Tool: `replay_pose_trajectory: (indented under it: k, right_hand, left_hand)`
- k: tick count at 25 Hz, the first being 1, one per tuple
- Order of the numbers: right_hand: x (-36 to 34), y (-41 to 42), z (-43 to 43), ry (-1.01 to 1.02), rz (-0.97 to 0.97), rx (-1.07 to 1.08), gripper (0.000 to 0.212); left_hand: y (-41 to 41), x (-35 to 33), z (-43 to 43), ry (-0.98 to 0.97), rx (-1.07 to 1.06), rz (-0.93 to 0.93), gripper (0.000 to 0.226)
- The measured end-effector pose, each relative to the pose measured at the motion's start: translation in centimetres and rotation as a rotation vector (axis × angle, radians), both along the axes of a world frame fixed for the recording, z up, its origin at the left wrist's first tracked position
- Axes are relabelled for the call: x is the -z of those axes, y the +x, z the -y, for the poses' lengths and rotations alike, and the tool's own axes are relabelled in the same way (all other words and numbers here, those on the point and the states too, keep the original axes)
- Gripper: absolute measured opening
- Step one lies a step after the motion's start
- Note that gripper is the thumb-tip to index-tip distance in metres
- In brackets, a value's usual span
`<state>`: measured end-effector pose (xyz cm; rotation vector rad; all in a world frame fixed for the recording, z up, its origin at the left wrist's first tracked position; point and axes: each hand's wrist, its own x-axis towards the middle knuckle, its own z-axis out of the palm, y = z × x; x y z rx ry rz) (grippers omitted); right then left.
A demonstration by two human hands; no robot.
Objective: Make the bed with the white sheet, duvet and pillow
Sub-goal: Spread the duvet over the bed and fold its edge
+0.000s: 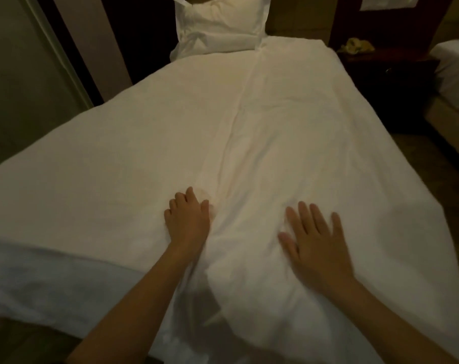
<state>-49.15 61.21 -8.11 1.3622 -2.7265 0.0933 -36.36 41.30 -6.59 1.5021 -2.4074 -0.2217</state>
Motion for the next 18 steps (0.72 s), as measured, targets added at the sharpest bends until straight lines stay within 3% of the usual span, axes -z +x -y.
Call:
replay_pose_trajectory:
  k: [5,9,11,13,15,17,18]
  right_hand:
    - [-1.0,-0.1,-0.1,0.011,0.022,-0.010,0.074]
    - [-1.5,0.0,1.1,-0.025,0.056,-0.045,0.072]
    - [-1.4,-0.8,2.3,-0.076,0.021,-0.065,0.073]
    - [-2.0,-1.4,4.3,-0.110,0.027,-0.082,0.073]
    - [-2.0,-1.7,6.1,-0.056,0.062,-0.137,0.080]
    - [-1.2,-2.9,6.3,-0.009,0.081,-0.133,0.087]
    - [-1.3,-4.2,5.9,0.008,0.068,-0.098,0.087]
  left_hand:
    - [1.4,-1.5,2.3,-0.009,-0.035,-0.077,0.039]
    - [2.1,-0.8,3.7,0.004,-0.004,0.041,0.036]
    - [1.9,-0.8,4.2,0.058,-0.094,0.068,0.035]
    - [0.8,-1.8,4.0,-0.047,-0.194,0.031,0.045]
    - [-1.6,-2.0,2.3,-0.202,0.005,-0.126,0.053]
    - [-3.8,-0.3,0.6,-0.224,0.325,-0.017,0.049]
    - [-4.2,0.4,1.0,-0.142,0.364,0.087,0.053]
